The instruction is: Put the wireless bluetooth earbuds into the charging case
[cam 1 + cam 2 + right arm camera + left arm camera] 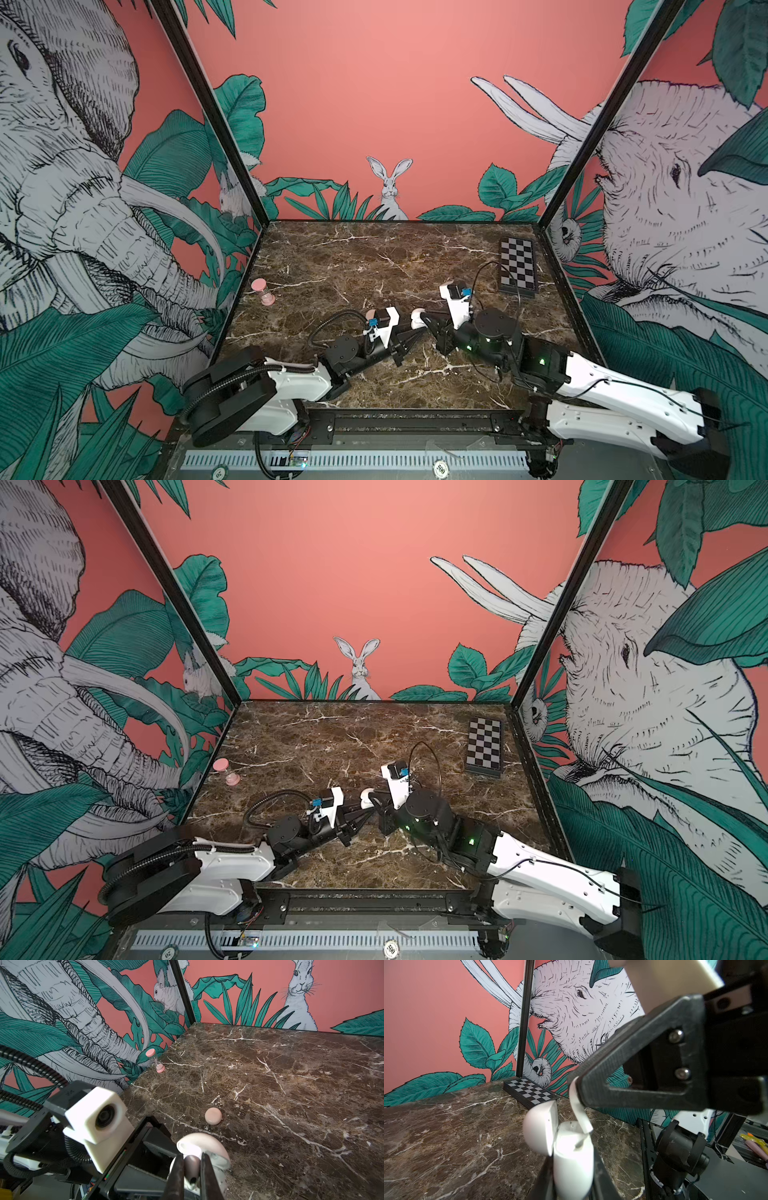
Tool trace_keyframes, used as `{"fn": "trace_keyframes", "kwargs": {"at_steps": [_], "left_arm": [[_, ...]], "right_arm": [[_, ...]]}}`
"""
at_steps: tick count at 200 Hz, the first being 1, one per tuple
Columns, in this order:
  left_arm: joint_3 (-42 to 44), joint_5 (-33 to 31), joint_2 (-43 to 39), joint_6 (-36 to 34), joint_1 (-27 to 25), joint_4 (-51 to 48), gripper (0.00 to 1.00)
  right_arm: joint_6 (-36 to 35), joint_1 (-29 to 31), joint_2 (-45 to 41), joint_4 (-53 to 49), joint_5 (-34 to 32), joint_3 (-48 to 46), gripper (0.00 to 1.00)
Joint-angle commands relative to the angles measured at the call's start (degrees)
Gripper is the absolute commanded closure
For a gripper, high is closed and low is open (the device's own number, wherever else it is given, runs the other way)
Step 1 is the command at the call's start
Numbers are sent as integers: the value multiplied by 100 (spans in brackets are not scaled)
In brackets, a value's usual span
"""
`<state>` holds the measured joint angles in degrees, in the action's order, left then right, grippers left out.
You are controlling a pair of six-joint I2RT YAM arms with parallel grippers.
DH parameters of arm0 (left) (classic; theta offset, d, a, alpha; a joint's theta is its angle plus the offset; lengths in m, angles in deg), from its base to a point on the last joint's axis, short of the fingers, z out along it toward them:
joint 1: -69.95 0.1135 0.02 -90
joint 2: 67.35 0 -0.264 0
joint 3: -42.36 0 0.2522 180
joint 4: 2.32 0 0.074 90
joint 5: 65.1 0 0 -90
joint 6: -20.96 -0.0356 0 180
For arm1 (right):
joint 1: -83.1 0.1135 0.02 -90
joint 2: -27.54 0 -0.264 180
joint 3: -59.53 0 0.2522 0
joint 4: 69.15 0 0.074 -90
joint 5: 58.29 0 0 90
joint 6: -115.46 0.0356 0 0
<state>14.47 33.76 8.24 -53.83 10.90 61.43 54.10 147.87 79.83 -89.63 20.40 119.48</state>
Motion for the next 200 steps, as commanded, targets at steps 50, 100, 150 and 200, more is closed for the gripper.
{"fn": "trace_keyframes", "kwargs": {"at_steps": [50, 100, 150, 200], "left_arm": [[-1, 28, -166, 158, 23, 282, 100], [16, 43, -142, 245, 22, 283, 100], [61, -7, -216, 255, 25, 282, 100], [69, -128, -311, 299, 25, 276, 100]], "right_arm": [[-80, 87, 31, 223, -18, -58, 94], [-94, 97, 101, 367, -65, -49, 95], [-100, 114, 97, 413, -98, -105, 96], [-90, 137, 19, 452, 58, -226, 96]]}}
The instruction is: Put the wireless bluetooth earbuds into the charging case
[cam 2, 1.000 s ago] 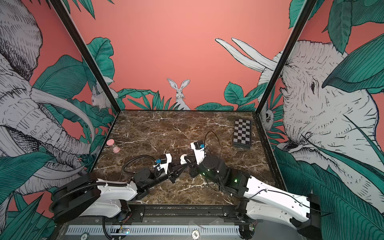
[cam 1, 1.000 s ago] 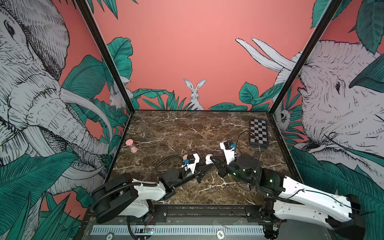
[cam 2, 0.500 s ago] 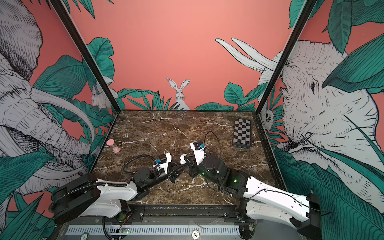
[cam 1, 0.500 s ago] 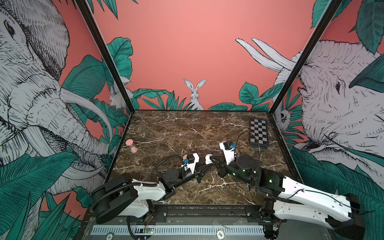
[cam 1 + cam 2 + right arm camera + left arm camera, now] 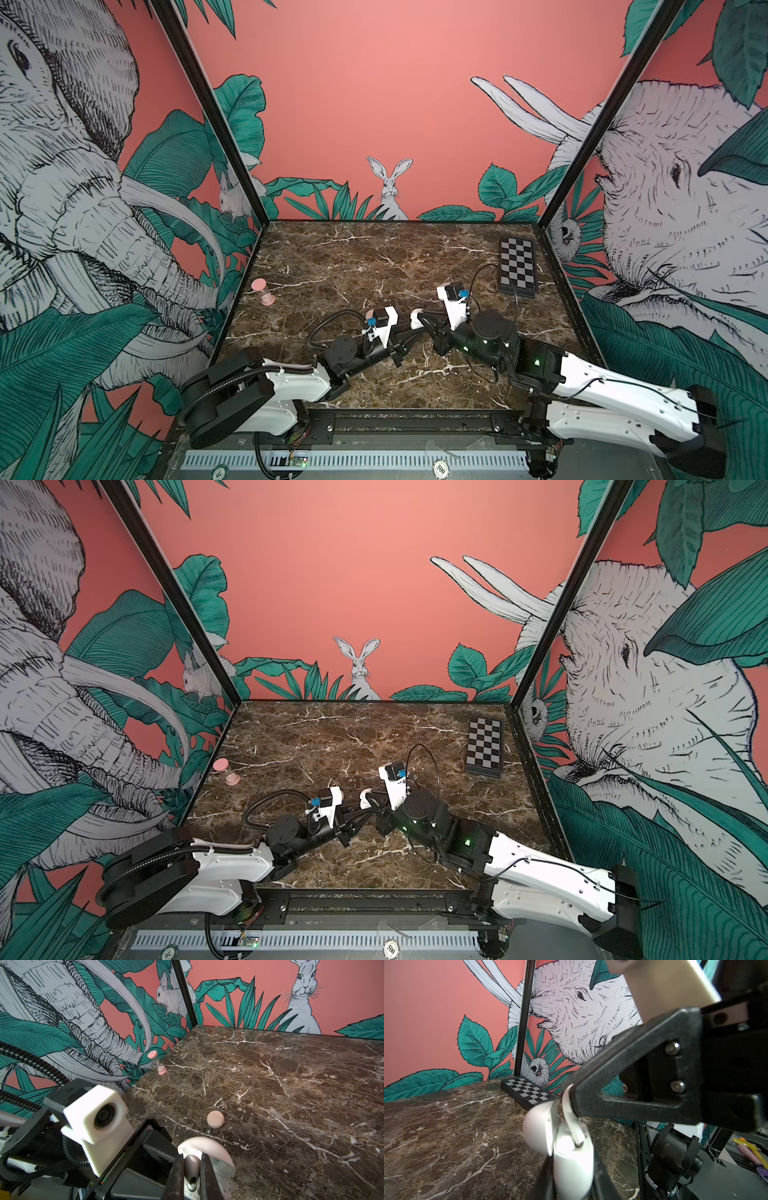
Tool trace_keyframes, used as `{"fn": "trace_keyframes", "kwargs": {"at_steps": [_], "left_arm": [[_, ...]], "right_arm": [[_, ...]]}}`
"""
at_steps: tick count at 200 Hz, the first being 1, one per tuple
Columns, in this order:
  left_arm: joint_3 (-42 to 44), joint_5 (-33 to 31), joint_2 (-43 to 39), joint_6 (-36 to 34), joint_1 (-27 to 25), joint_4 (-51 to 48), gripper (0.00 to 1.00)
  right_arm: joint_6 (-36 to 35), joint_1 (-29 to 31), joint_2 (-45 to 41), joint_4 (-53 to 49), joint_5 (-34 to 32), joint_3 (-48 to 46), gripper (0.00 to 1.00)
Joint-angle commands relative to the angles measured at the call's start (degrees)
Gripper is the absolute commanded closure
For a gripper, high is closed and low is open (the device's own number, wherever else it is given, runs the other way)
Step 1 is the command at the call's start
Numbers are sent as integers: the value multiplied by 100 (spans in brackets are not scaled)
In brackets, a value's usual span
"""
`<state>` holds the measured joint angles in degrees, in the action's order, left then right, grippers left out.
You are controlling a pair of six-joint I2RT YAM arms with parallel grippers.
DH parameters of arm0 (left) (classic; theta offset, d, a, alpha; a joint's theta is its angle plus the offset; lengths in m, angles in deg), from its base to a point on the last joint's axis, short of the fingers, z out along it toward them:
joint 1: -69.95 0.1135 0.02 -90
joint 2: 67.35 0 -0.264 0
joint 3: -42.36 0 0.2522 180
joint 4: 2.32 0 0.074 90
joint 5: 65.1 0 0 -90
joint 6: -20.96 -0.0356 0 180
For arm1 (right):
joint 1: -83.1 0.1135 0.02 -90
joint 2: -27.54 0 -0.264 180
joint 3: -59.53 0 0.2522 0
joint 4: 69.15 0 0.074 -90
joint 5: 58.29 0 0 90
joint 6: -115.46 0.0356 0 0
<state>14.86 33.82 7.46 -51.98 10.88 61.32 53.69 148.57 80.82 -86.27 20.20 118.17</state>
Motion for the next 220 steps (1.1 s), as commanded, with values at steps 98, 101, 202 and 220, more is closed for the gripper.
{"fn": "trace_keyframes", "kwargs": {"at_steps": [98, 101, 202, 220], "left_arm": [[29, -160, -388, 69, 36, 297, 100], [29, -149, -392, 69, 34, 300, 100], [29, -3, -463, -264, 35, 293, 100], [29, -36, -500, -282, 36, 299, 100]], "right_arm": [[-110, 102, -120, 74, 140, -139, 98], [-107, 106, -116, 72, 147, -139, 98], [-331, 106, -116, -172, 354, 3, 100], [-332, 106, -122, -161, 377, -29, 100]]}}
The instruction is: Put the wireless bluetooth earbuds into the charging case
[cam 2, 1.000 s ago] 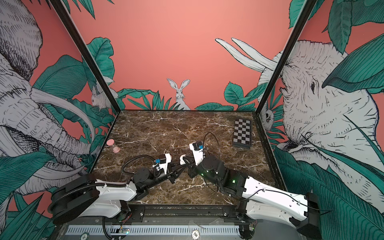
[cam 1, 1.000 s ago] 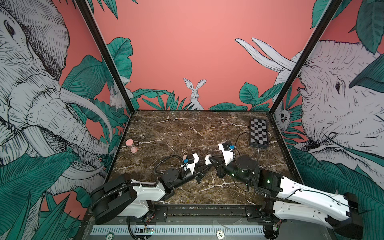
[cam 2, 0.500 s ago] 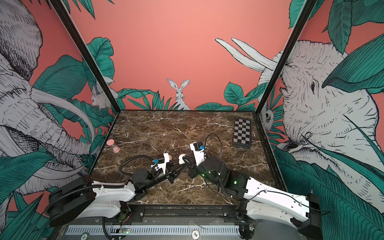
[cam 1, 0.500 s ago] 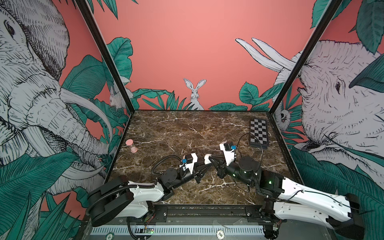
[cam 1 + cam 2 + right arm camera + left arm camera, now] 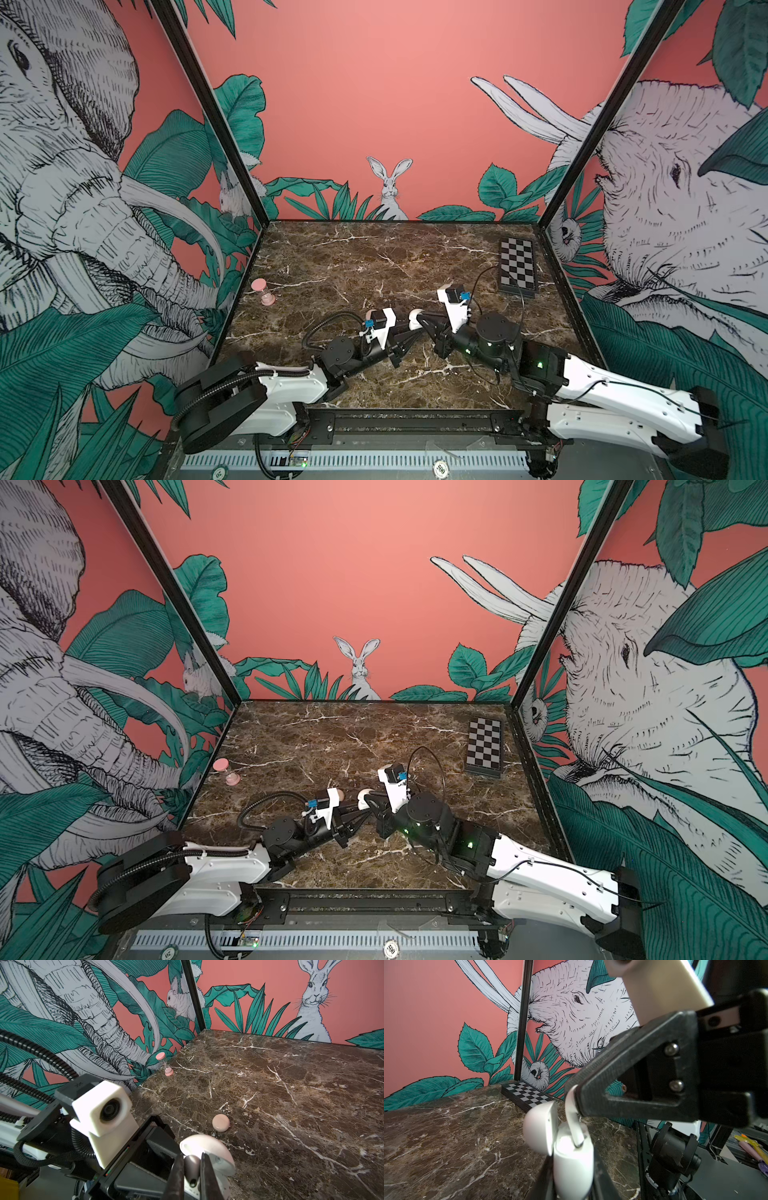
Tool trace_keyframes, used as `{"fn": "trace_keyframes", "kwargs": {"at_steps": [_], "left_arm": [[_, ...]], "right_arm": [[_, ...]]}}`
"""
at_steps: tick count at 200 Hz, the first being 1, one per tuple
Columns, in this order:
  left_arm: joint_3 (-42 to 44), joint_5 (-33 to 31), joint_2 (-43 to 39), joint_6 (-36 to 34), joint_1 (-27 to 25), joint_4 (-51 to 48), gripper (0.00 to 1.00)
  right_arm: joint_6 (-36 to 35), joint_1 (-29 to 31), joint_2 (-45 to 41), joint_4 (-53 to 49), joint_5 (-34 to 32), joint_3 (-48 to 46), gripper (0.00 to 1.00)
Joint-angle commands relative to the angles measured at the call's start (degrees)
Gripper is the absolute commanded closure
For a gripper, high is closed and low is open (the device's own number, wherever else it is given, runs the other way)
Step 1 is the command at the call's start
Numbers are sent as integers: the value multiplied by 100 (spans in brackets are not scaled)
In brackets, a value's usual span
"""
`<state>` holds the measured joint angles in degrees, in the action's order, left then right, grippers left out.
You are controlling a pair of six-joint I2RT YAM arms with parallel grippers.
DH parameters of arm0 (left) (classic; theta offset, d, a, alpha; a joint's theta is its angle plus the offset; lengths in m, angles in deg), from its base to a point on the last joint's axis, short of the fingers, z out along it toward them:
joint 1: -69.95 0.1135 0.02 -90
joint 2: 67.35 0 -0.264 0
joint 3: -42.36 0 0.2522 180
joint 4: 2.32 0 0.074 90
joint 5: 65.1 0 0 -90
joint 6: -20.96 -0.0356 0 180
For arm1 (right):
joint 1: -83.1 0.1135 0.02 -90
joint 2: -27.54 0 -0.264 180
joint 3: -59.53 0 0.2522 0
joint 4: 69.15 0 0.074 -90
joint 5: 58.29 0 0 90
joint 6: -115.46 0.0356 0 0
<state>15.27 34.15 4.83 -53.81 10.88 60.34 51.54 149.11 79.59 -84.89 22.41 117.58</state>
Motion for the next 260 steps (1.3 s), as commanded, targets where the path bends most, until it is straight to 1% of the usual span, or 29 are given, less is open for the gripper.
{"fn": "trace_keyframes", "kwargs": {"at_steps": [1, 69, 117, 166, 218, 260], "left_arm": [[-13, -71, -243, -98, 36, 394, 100], [49, -144, -360, -81, 45, 395, 100], [66, 63, -345, -50, 46, 392, 100], [49, 282, -363, -15, 71, 391, 100], [65, 342, -457, -90, 88, 398, 100], [101, 446, -547, -133, 115, 392, 100]], "right_arm": [[-120, 51, -1, -297, 161, 28, 100], [-128, 60, -44, -333, 137, -13, 100], [-332, 60, -140, -584, -60, 92, 100], [-454, 61, -160, -659, -59, 167, 100], [-458, 60, -195, -624, 93, 109, 100], [-497, 65, -245, -652, 80, 106, 100]]}}
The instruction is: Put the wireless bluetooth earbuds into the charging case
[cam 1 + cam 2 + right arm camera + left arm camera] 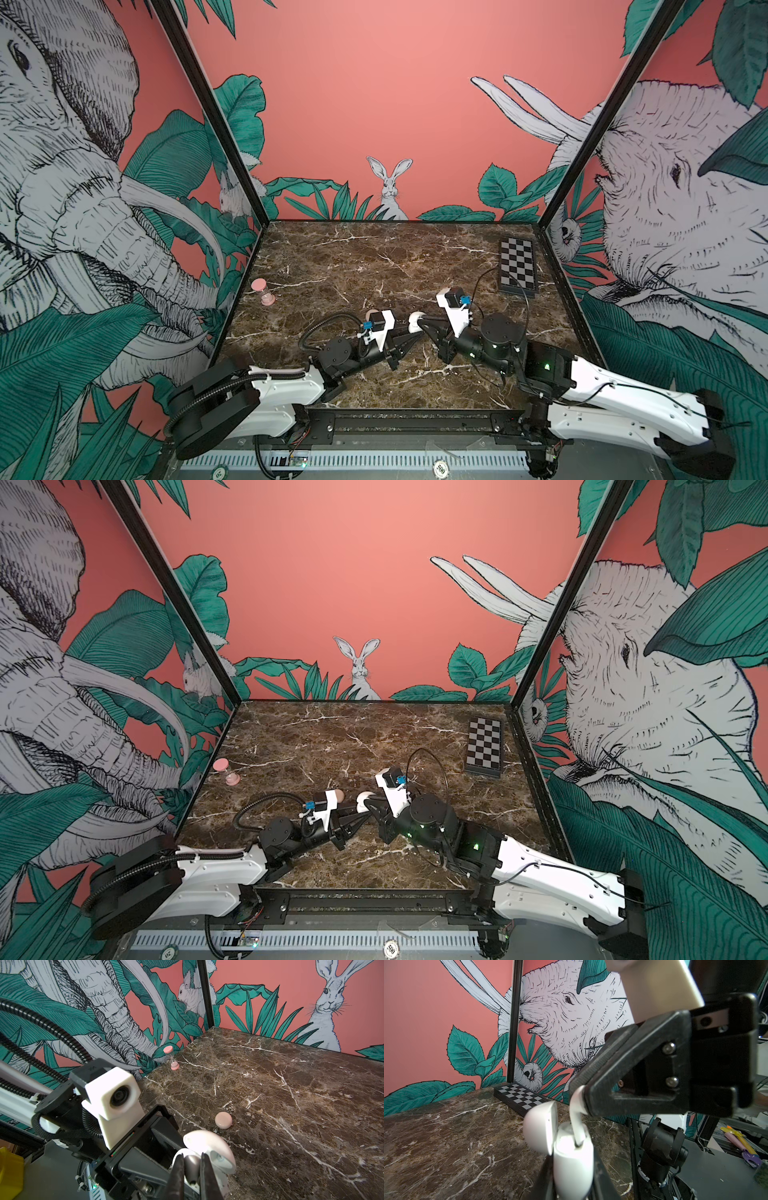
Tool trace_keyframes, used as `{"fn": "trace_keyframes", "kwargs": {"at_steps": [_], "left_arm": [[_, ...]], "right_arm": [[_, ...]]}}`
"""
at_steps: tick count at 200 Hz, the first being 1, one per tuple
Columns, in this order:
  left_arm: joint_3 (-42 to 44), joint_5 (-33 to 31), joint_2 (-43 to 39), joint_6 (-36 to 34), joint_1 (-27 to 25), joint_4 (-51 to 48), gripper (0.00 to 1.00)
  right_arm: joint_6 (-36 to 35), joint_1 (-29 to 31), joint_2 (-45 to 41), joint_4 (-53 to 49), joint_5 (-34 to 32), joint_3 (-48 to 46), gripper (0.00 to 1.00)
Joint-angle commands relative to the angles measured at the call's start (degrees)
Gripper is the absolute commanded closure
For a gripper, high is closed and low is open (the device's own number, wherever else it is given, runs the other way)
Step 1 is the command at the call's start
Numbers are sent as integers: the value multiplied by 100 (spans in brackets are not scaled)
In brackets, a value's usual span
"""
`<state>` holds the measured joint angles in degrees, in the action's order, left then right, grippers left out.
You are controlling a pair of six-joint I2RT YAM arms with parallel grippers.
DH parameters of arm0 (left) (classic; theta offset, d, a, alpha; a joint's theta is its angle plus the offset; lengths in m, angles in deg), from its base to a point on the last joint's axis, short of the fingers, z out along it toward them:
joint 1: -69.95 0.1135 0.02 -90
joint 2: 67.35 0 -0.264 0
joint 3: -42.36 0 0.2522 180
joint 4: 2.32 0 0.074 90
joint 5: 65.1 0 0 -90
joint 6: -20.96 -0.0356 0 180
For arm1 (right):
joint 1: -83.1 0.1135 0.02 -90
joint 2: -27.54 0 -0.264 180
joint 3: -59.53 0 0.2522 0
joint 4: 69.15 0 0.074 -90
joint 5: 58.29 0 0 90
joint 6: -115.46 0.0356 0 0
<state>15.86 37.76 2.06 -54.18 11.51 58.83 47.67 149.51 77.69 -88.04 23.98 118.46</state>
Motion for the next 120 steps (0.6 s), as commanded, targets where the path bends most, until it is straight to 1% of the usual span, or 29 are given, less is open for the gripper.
{"fn": "trace_keyframes", "kwargs": {"at_steps": [1, 34, 58, 120], "left_arm": [[42, 85, -274, -96, 51, 542, 100], [65, 153, -347, -119, 60, 542, 100], [48, 349, -350, -131, 60, 548, 100], [113, 549, -427, -389, 67, 544, 100]], "right_arm": [[-111, 23, -56, -334, -74, 18, 100], [-157, 21, -58, -371, -68, 37, 100], [-158, 21, -66, -358, -77, 45, 100], [-204, 21, -128, -380, -77, 124, 100]]}}
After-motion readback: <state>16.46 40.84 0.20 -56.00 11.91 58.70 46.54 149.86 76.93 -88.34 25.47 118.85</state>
